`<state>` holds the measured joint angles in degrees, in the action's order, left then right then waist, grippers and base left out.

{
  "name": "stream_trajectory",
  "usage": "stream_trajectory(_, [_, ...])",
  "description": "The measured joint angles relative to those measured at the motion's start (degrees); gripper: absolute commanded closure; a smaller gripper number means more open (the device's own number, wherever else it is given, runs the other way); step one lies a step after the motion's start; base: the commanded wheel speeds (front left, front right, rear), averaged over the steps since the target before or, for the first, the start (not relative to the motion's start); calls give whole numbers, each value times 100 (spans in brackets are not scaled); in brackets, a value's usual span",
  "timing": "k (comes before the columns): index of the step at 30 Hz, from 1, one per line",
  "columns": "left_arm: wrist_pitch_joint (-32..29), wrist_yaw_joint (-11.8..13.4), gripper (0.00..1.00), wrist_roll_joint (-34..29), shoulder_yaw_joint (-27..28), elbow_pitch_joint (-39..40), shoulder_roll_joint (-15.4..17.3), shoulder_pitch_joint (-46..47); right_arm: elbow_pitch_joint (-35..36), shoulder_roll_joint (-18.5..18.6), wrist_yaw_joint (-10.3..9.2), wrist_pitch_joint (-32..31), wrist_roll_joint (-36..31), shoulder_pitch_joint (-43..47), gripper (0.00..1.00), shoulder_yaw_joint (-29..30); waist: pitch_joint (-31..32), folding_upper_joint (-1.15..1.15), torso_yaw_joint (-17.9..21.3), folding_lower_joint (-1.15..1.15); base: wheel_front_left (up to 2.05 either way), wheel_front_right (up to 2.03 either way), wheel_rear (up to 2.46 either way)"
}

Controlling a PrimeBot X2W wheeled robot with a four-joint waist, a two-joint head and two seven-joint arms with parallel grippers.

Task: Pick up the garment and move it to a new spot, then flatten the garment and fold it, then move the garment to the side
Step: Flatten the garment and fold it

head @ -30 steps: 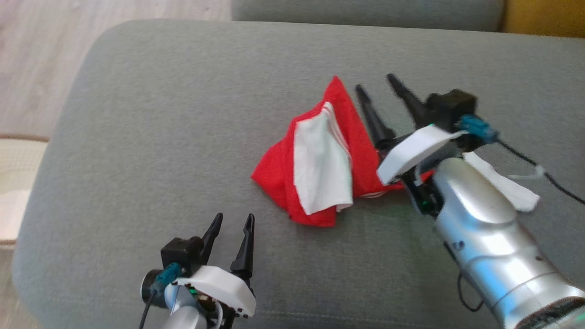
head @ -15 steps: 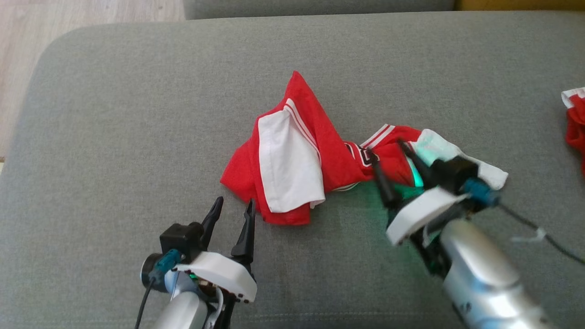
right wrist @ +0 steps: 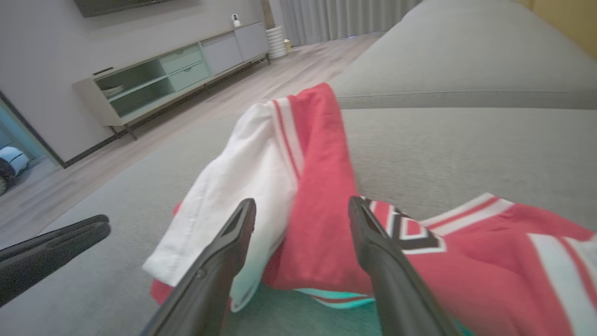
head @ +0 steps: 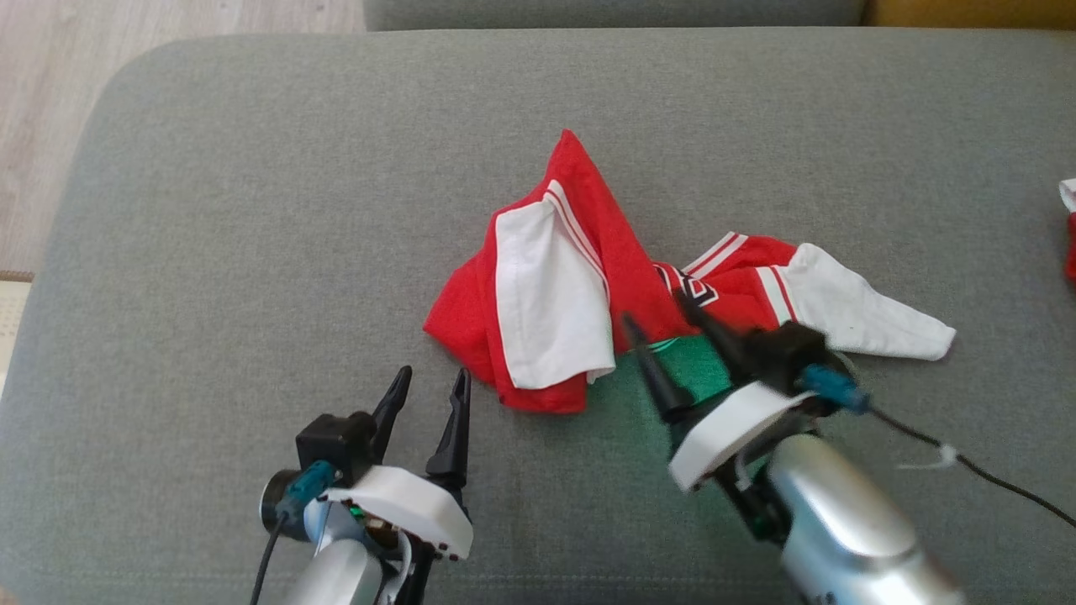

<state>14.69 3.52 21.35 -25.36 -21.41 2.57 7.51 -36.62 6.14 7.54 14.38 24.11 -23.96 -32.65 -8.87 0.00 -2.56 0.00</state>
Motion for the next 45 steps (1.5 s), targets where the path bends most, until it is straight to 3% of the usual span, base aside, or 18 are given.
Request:
stream_trajectory(9, [0, 1, 0, 53, -53, -9, 0, -3, -136, -79, 0, -1, 59, -64, 0, -972, 14, 0, -186, 0, 0, 0, 0])
stream_trajectory(20, [0, 2, 0, 59, -53, 5, 0, -21, -297, -85, 0, 0, -5, -292, 0, -1068, -16, 0, -318, 0, 0, 0, 0])
stream_trajectory(32, [0, 2, 0, 59, -35, 52, 0, -27, -261, 222, 0, 0, -745, -242, 0, -1127, -6, 0, -183, 0, 0, 0, 0])
stream_trajectory(45, [0, 0, 0, 58, -36, 54, 0, -35, -447, 211, 0, 0, -1519, -134, 0, -848, 38, 0, -204, 0, 0, 0, 0])
